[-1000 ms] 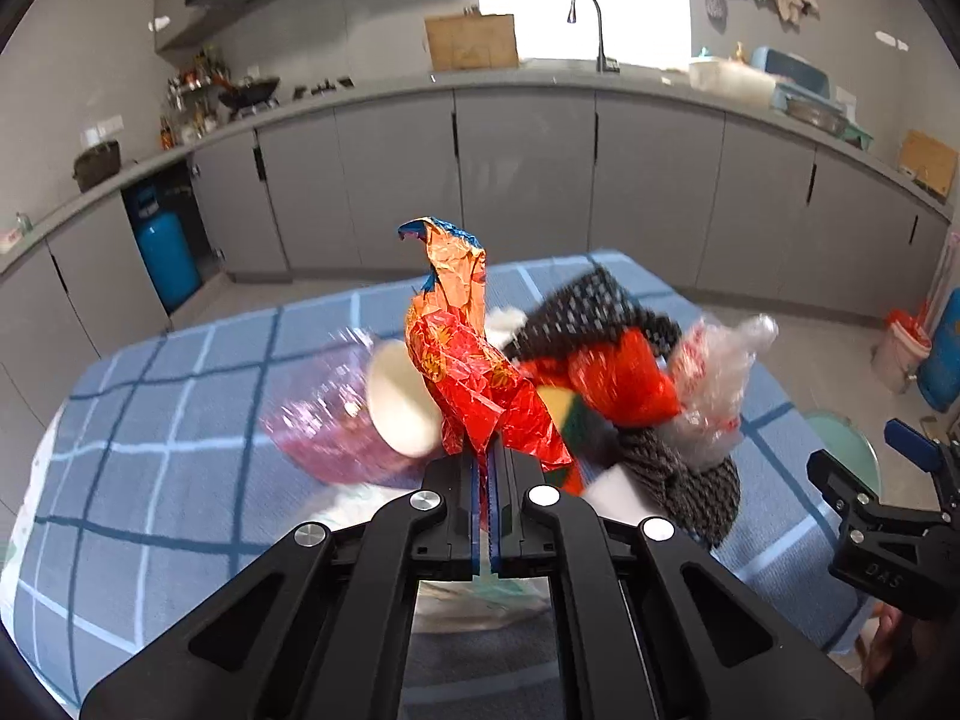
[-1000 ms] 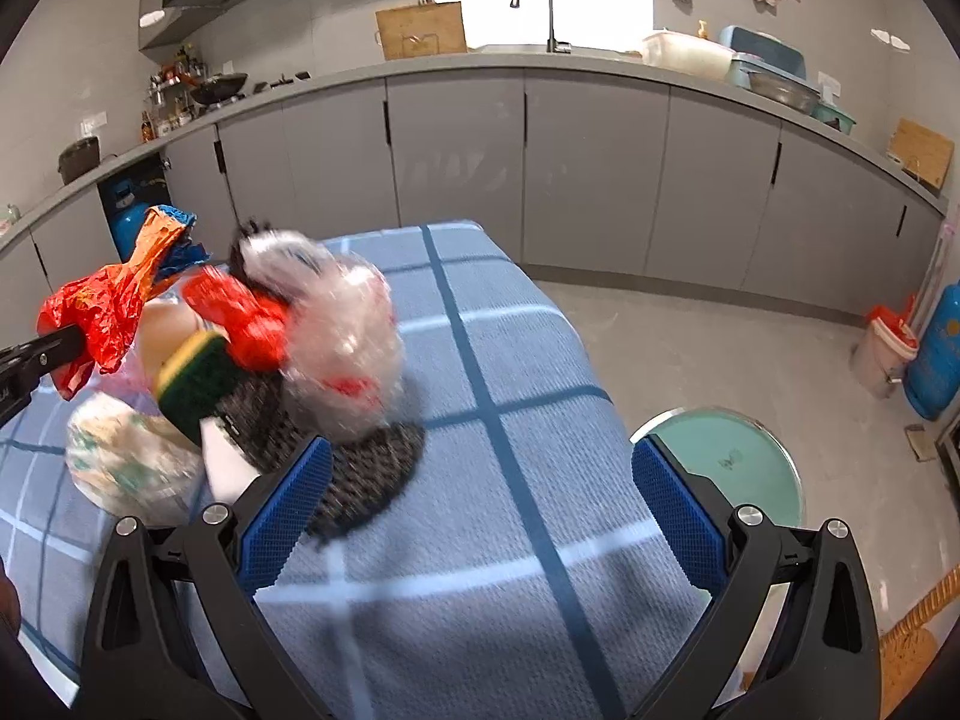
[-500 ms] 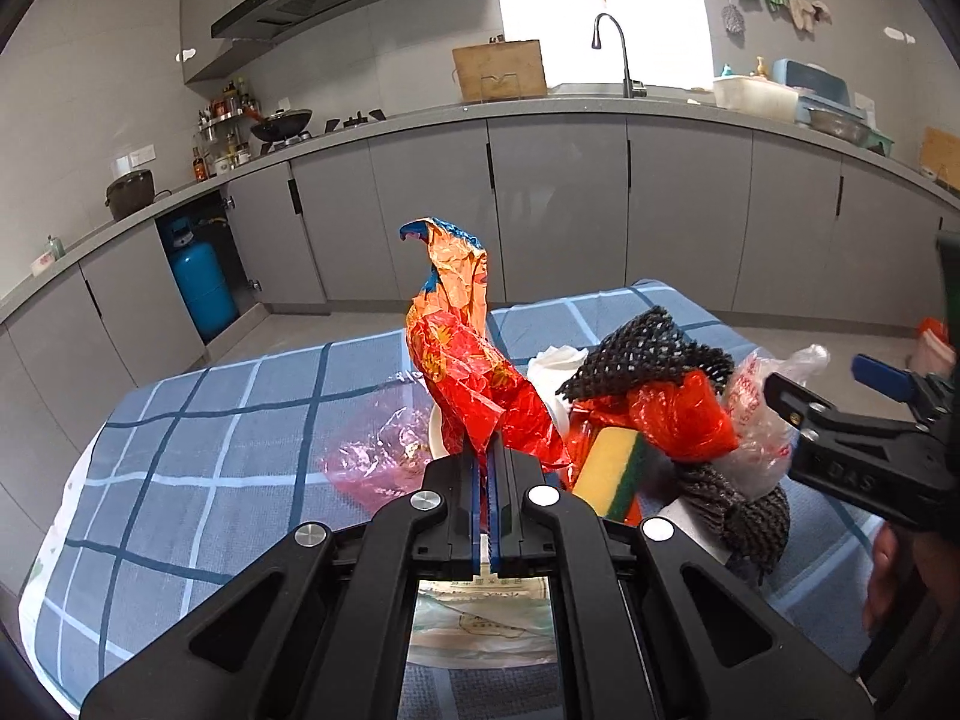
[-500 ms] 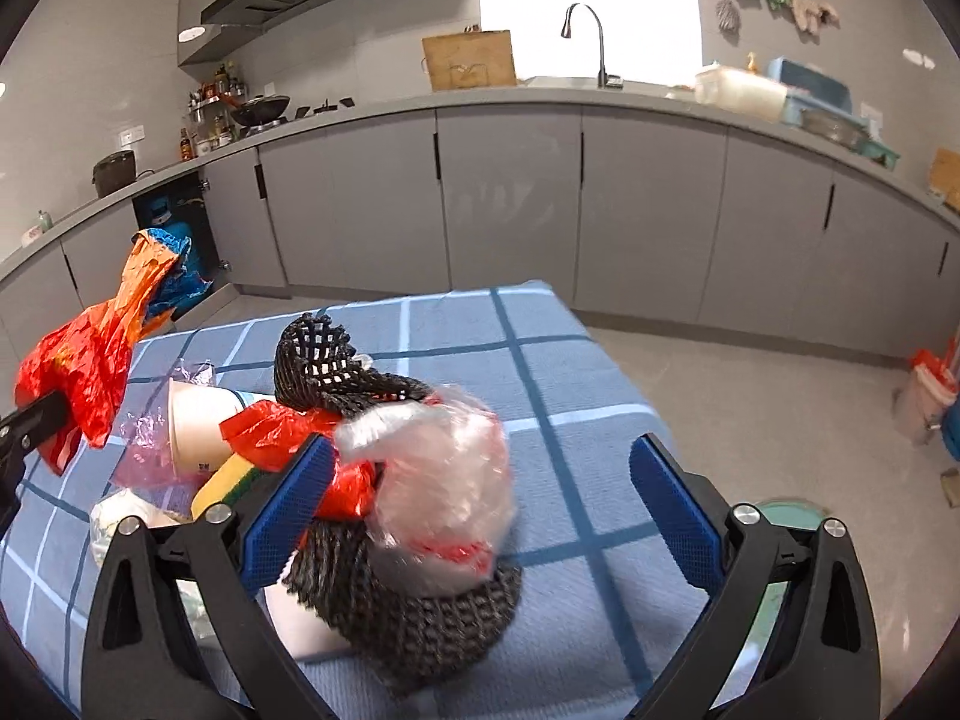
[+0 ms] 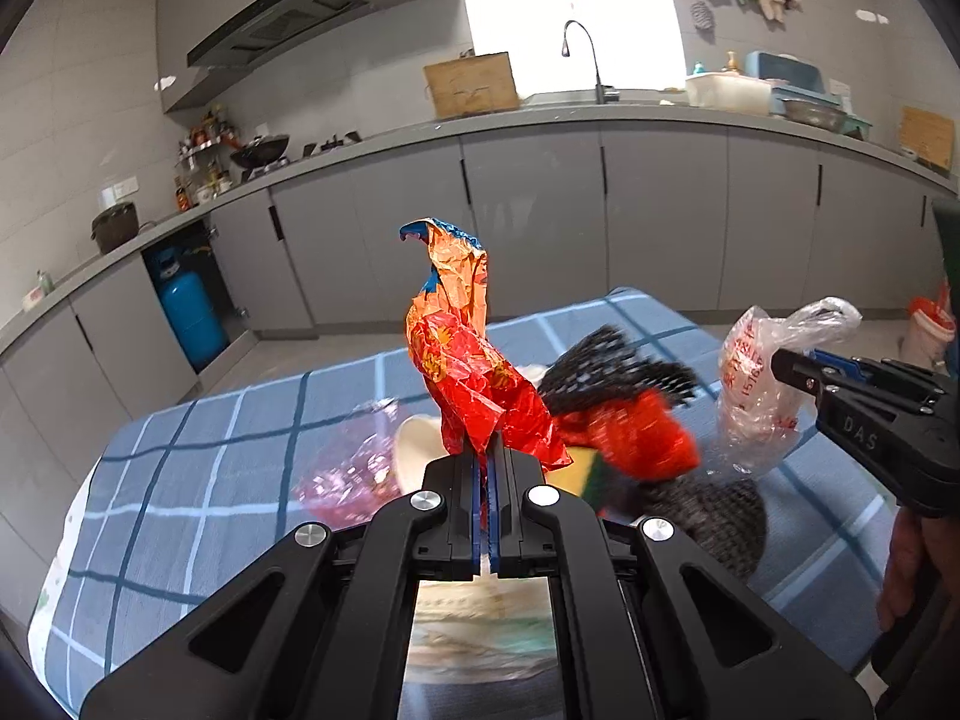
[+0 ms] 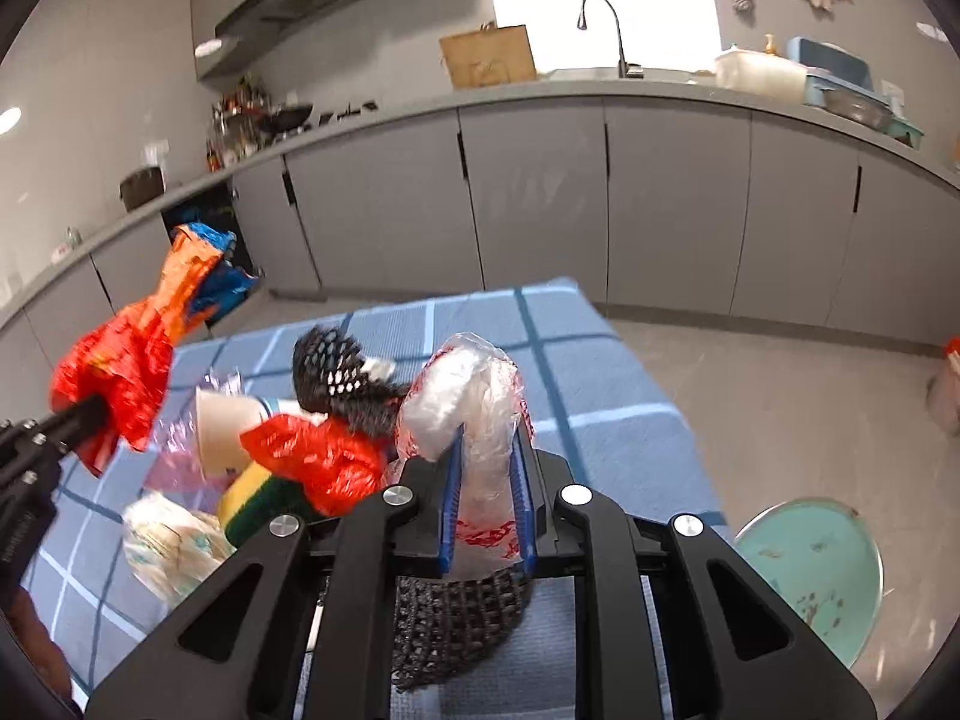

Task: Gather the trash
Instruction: 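Carry both items over the green basin and open both tools to drop them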

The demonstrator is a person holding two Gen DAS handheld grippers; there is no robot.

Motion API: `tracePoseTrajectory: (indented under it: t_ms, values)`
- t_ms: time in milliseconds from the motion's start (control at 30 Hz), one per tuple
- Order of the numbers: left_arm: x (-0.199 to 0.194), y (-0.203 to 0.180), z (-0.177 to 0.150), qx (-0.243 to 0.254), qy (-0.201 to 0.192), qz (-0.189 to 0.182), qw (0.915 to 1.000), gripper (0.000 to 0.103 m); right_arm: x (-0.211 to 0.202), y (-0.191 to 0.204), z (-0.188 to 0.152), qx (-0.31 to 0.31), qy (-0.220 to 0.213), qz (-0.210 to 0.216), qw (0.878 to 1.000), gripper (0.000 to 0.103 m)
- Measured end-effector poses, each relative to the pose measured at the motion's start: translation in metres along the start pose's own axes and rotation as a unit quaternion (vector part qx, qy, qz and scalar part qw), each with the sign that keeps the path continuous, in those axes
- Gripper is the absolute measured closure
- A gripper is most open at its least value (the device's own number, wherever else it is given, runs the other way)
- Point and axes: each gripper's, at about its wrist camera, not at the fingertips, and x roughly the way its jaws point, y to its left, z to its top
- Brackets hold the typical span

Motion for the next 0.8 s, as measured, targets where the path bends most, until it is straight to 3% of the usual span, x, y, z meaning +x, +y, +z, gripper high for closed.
tracePoseTrajectory:
  t_ms: [300, 600, 800]
  values:
    - [-0.012, -0.061, 0.02, 0.042, -0.03, -0.057, 0.997, 0.1, -0.04, -0.057, 0.007, 0.018, -0.034, -0.052, 0.998, 0.087]
    - [-0.013, -0.137, 0.02, 0.088, -0.035, -0.13, 0.987, 0.1, -0.057, -0.134, -0.023, 0.055, -0.011, -0.126, 0.99, 0.087]
    - [-0.012, -0.183, 0.009, 0.118, -0.027, -0.181, 0.9761, 0.1, -0.06, -0.177, -0.044, 0.08, 0.003, -0.161, 0.984, 0.086]
